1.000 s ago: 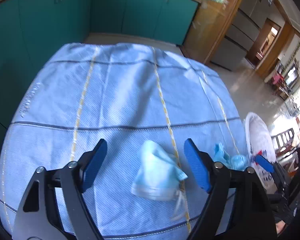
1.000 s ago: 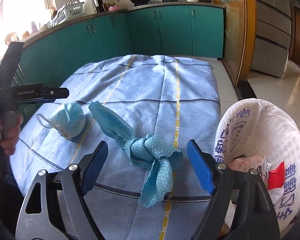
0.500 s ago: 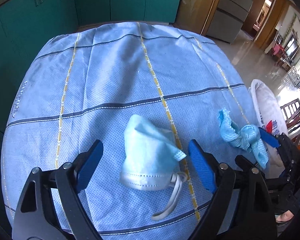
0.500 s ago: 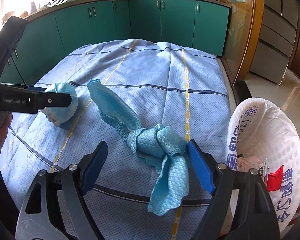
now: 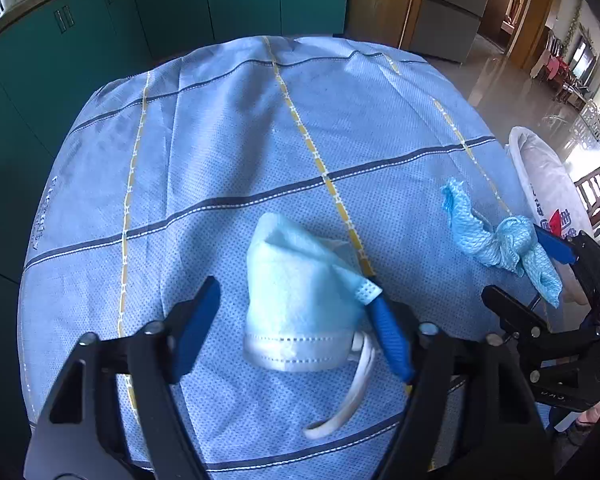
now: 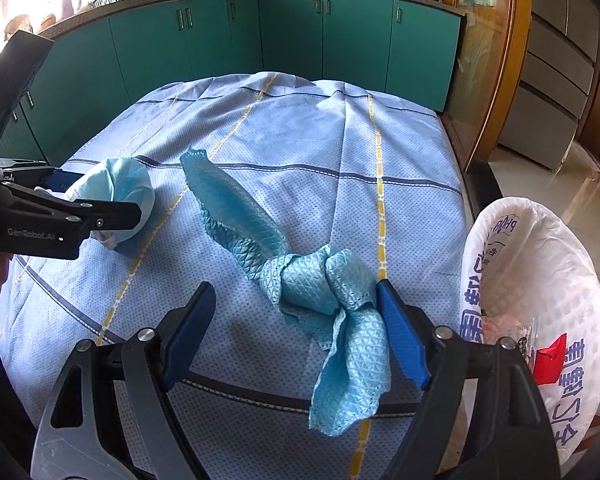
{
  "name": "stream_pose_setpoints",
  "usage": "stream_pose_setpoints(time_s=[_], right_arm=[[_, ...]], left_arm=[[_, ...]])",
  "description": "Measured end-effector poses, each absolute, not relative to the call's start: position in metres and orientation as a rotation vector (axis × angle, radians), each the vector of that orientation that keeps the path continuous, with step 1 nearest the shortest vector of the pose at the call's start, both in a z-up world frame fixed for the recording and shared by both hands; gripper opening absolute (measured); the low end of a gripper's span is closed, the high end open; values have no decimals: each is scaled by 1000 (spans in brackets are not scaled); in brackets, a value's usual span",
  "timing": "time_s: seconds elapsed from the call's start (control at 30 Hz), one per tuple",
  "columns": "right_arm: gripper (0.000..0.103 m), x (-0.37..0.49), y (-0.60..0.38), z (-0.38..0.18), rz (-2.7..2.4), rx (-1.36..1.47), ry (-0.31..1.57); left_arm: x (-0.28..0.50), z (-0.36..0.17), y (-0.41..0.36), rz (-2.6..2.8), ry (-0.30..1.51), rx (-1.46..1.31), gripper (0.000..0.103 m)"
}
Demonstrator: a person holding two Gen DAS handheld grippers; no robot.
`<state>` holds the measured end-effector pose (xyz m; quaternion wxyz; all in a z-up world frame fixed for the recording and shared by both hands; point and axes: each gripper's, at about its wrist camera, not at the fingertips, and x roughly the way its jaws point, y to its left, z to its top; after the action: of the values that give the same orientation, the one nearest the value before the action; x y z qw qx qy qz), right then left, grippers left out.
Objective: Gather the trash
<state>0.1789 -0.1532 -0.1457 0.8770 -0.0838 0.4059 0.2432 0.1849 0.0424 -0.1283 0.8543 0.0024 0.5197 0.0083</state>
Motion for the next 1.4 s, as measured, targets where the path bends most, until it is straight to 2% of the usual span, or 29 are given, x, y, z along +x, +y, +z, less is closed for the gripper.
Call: stream_pose_setpoints(time_s=[0.1,0.2,0.3,0.37,0.53,0.63,1.0,1.03,1.13,1.17,1.27,1.33,1.4], right_arm=[[80,179,-153,-146,512,-173,849],[80,178,-151,-146,515,-171,849],[67,178,-151,-145,514,-164,847],[54,178,-152,-144,511,-162,850],[43,178,-155,-142,511,-149,850],[40,177,-159,-139,512,-135,849],[41,164,-180,-132,513,-89,847],[43,165,-178,-132,513,-93,845],[62,166,-173,-135,504,-116,840],[65,167,-171,-136,498,-126,839],[65,171,-165,-141,493,-138,854],[65,173,-162,-144,491,-145,860],[64,174,-159,-147,494,-150,869]], left_arm=[[184,-130,41,18,1101,13,59],[183,-130,41,17,1099,21,55],[184,-130,40,17,1099,23,55],[184,-131,40,19,1101,23,55],[185,-131,41,20,1099,24,55],[184,-131,41,21,1098,24,55],[183,-131,35,13,1097,60,66],[183,-132,34,12,1098,65,66],[183,-133,32,12,1101,74,66],[183,-134,31,12,1101,78,66],[183,-135,27,13,1092,91,66],[183,-135,26,9,1083,99,62],[182,-134,24,0,1074,99,49]])
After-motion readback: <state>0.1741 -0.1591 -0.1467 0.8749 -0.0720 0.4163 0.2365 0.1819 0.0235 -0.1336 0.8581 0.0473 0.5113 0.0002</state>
